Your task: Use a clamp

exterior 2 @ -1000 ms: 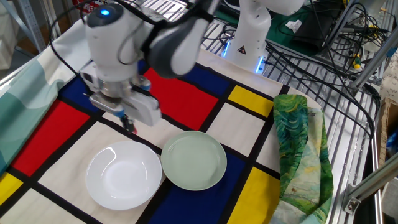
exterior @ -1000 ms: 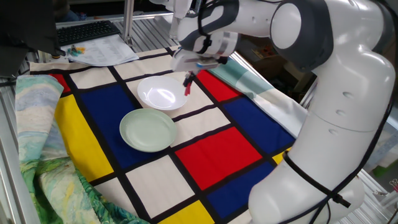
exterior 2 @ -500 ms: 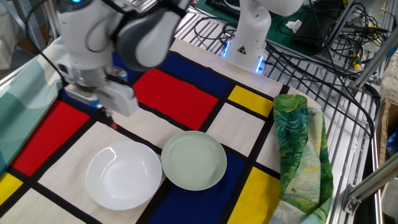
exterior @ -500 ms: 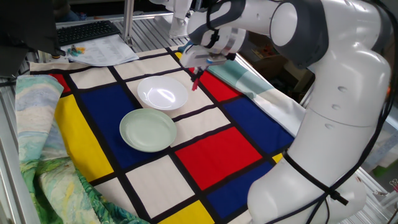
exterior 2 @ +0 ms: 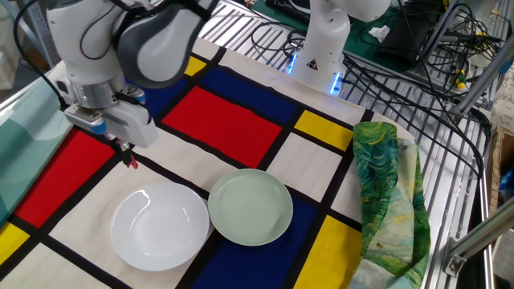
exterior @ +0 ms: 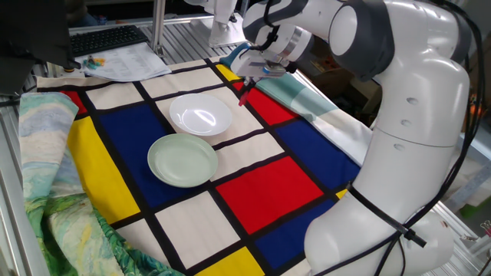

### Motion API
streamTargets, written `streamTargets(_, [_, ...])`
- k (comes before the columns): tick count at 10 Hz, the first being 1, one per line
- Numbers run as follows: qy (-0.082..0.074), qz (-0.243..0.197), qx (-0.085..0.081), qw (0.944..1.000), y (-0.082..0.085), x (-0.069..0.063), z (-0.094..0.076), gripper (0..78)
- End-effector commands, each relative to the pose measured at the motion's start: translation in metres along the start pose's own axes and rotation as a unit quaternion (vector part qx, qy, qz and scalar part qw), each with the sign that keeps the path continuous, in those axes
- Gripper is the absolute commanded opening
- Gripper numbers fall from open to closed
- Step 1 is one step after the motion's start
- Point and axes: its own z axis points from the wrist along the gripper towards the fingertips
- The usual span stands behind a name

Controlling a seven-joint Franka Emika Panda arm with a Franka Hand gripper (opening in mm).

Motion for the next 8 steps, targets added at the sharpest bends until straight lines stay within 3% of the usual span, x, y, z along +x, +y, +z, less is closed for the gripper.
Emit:
streamTargets(1, [-0.018,-0.015,-0.017,0.9996,0.0,-0.002,-0.001,1.2])
streamTargets(2, [-0.019,-0.016,-0.027,0.9993,0.0,-0.002,-0.001,1.2])
streamTargets(8, [-0.015,-0.008,-0.043,0.9989,-0.007,-0.001,0.011,1.2])
